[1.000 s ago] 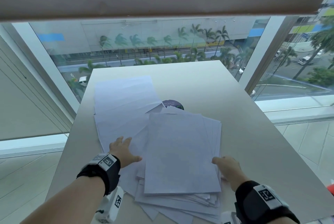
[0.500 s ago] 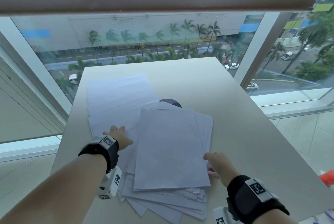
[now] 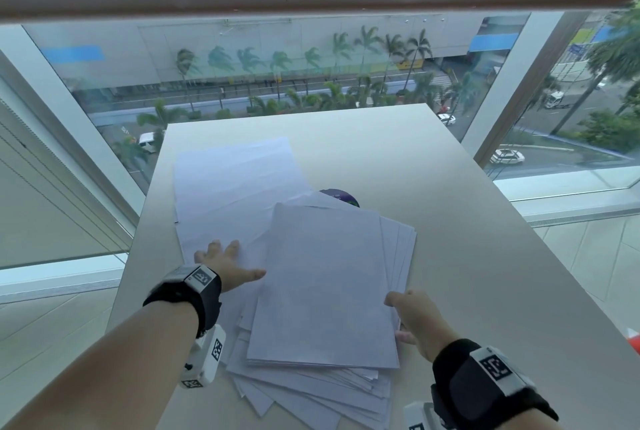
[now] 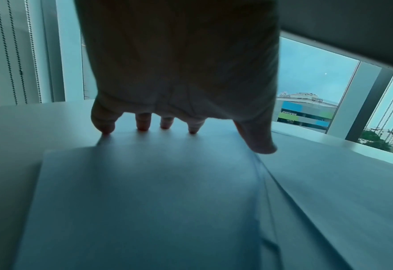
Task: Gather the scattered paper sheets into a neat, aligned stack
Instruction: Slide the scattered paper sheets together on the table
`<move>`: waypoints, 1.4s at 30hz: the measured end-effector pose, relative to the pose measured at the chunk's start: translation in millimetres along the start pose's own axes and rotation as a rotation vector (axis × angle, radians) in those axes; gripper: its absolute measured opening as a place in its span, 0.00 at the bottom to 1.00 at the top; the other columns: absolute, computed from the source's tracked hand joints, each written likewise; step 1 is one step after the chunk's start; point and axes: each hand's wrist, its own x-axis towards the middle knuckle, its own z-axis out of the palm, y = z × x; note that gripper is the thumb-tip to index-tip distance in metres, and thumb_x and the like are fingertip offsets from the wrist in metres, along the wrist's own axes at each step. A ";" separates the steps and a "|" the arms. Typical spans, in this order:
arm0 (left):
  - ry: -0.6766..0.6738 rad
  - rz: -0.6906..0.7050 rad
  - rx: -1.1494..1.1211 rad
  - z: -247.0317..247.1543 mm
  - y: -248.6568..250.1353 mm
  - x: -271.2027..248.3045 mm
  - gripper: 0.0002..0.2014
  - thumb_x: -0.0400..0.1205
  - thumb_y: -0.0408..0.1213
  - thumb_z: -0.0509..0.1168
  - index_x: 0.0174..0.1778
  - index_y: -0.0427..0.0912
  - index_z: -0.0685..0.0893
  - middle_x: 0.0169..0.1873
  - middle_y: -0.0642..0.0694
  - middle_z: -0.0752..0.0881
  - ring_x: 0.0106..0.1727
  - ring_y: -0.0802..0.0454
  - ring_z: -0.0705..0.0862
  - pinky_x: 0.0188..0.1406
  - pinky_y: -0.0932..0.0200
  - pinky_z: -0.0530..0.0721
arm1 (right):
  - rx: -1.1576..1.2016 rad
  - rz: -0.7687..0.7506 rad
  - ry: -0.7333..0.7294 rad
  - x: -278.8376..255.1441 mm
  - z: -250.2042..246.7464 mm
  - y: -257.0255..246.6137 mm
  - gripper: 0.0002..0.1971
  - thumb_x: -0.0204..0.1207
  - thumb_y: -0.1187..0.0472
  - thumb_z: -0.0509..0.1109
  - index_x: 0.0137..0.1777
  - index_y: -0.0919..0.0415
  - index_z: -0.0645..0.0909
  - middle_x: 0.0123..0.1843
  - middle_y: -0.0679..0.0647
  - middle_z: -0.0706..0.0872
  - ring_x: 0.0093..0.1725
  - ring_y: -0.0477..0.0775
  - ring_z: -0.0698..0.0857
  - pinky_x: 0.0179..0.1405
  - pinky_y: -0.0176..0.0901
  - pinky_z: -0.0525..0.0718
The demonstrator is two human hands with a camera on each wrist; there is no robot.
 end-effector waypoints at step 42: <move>0.077 -0.009 -0.157 -54.9 -25.1 65.8 0.40 0.76 0.56 0.64 0.80 0.42 0.58 0.80 0.36 0.59 0.79 0.35 0.63 0.77 0.45 0.64 | -0.164 -0.134 0.198 16.6 3.0 -25.5 0.06 0.70 0.62 0.65 0.47 0.60 0.74 0.43 0.57 0.79 0.39 0.58 0.78 0.37 0.45 0.76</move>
